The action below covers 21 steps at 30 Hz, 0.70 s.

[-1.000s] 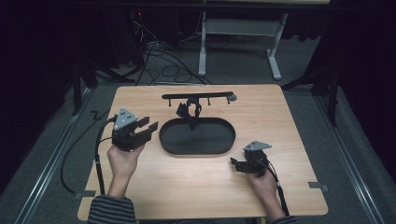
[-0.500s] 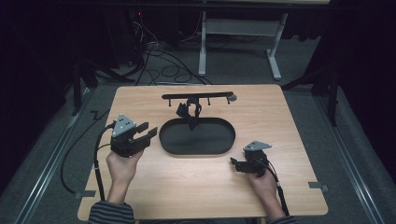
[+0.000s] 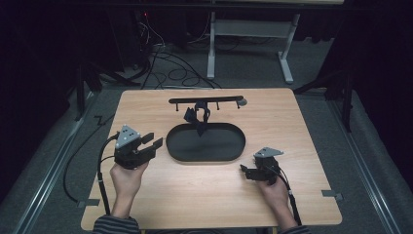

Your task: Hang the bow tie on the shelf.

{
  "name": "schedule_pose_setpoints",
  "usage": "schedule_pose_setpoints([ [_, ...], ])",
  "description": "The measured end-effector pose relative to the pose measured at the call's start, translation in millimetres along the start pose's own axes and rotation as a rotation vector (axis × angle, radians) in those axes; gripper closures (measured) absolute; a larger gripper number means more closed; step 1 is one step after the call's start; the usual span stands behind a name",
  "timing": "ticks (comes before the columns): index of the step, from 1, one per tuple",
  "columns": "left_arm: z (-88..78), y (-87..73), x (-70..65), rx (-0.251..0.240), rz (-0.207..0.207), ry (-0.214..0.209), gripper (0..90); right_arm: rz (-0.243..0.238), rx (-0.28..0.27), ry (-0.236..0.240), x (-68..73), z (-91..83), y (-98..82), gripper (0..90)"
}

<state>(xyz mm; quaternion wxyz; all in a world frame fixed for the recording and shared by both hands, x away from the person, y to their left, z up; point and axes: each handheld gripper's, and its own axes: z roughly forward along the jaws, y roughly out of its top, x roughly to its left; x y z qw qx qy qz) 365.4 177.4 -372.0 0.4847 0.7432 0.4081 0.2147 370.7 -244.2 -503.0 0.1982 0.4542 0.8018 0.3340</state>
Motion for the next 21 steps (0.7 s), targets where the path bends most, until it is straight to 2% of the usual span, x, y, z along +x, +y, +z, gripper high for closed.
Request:
schedule_pose_setpoints([
  [6,-1.2,-5.1,2.5,0.005,-0.017,0.0,58.3,-0.001,0.0,0.0,0.0,0.0,0.0,29.0],
  [21,-8.4,-15.0,3.7,0.004,-0.029,0.003,58.4,-0.001,0.0,0.001,0.0,0.0,0.0,29.0],
])
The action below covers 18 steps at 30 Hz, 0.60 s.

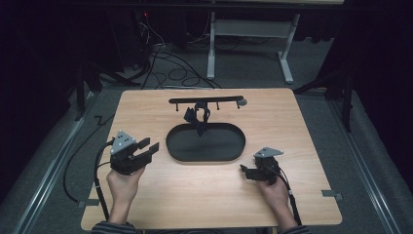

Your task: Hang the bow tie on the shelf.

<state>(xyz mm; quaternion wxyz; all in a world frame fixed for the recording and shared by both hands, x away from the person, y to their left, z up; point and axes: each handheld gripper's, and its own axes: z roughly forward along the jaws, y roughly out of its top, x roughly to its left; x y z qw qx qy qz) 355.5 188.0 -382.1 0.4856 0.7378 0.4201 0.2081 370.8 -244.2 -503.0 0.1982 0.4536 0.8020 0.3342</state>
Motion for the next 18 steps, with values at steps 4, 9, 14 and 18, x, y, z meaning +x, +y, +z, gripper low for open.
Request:
schedule_pose_setpoints([
  [4,-1.4,-2.5,-0.5,-0.002,-0.004,-0.009,58.4,0.001,0.0,-0.001,0.0,0.0,0.0,28.9],
  [9,-2.1,-5.5,-1.5,0.0,-0.006,-0.014,58.6,0.001,0.0,-0.001,0.0,0.0,0.0,29.0],
  [14,-3.3,-9.1,-1.8,0.0,-0.012,-0.015,58.5,0.0,0.0,0.0,0.0,0.0,0.0,29.0],
  [18,-4.5,-12.5,-1.5,0.001,-0.019,-0.014,58.5,0.0,0.0,0.0,0.0,0.0,0.0,29.0],
])
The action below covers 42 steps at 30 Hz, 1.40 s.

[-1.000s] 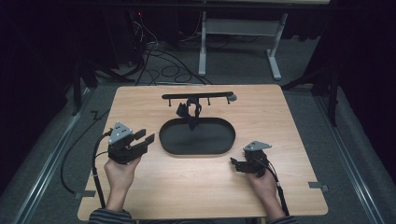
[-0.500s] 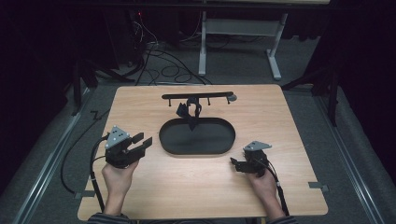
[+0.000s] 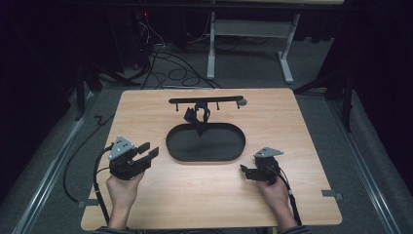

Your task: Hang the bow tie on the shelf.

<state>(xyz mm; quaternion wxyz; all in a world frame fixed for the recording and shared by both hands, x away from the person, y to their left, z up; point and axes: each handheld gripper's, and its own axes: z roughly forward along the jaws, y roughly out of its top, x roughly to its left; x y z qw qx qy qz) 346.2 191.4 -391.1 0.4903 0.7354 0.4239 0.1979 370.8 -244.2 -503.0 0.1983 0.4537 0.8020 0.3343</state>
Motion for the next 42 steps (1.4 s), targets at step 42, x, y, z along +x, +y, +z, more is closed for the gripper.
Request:
schedule_pose_setpoints([
  [42,0.3,-29.5,6.4,0.025,-0.071,-0.009,58.1,-0.001,0.0,0.0,0.0,0.0,0.0,29.0],
])
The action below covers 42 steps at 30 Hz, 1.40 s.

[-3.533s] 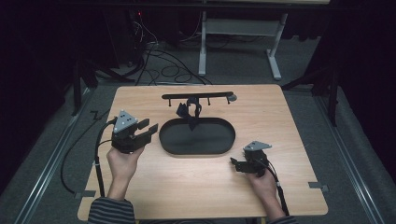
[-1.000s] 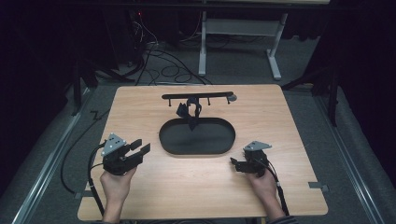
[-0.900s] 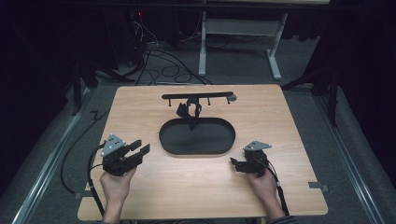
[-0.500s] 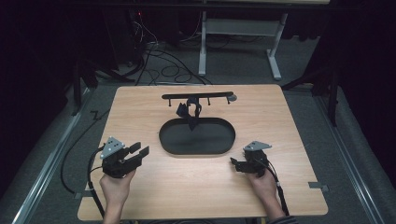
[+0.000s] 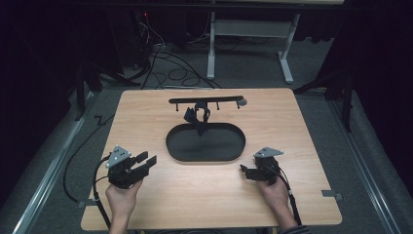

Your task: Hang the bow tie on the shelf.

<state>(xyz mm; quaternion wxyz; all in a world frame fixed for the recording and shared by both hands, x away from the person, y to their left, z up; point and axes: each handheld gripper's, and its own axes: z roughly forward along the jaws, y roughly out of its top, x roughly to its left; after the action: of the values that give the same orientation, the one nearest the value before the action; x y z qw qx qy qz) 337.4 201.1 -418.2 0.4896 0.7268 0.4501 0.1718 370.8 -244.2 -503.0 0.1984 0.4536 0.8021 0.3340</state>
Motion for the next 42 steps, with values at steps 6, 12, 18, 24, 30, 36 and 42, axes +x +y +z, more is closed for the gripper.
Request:
schedule_pose_setpoints([
  [6,2.5,-3.5,0.2,0.011,-0.005,-0.002,58.1,-0.001,0.0,0.0,0.0,0.0,0.0,29.0],
  [12,6.9,-9.2,0.6,0.025,-0.022,-0.009,57.9,-0.001,0.0,0.0,0.0,0.0,0.0,29.0],
  [18,11.6,-12.2,-2.3,0.038,-0.024,-0.022,57.8,0.0,0.0,0.0,0.0,0.0,0.0,28.9],
  [24,16.3,-16.0,-3.0,0.055,-0.028,-0.024,57.8,0.0,0.0,0.0,0.0,0.0,0.0,29.0],
  [30,21.9,-21.9,-3.1,0.08,-0.035,-0.023,57.8,0.0,0.0,0.0,0.0,0.0,0.0,29.0],
  [36,26.1,-26.4,-3.3,0.097,-0.039,-0.02,57.8,0.0,0.0,0.0,0.1,0.0,0.0,29.0],
  [42,30.6,-33.2,-1.1,0.118,-0.045,-0.004,57.6,0.0,0.0,0.0,0.1,0.0,0.0,29.0],
])
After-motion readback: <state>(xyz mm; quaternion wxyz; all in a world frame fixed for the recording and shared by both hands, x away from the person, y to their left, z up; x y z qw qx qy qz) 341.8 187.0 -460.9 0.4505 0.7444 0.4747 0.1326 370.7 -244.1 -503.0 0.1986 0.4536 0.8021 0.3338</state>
